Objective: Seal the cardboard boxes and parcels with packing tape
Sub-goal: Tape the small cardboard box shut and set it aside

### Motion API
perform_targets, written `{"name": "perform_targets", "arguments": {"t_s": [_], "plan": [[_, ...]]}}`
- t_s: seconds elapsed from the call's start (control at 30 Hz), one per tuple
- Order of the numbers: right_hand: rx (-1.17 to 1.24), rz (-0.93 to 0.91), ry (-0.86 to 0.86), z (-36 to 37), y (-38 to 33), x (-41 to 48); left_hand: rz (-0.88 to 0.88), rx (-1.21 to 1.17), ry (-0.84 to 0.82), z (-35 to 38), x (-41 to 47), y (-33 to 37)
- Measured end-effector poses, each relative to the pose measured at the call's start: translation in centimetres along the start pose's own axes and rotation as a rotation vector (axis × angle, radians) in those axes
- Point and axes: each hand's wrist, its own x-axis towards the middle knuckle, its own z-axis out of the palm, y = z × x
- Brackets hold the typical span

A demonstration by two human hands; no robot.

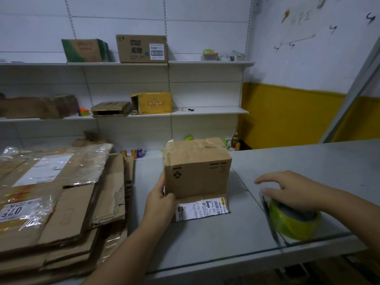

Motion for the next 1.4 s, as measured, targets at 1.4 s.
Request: {"name": "perform_targets", "arguments": {"t_s": [1.4], "plan": [[0.429,-0.031,0.061,1.0,-8.6,13.6,-0.051,0.189,-0.287,-1.9,9.6,5.7]]}}
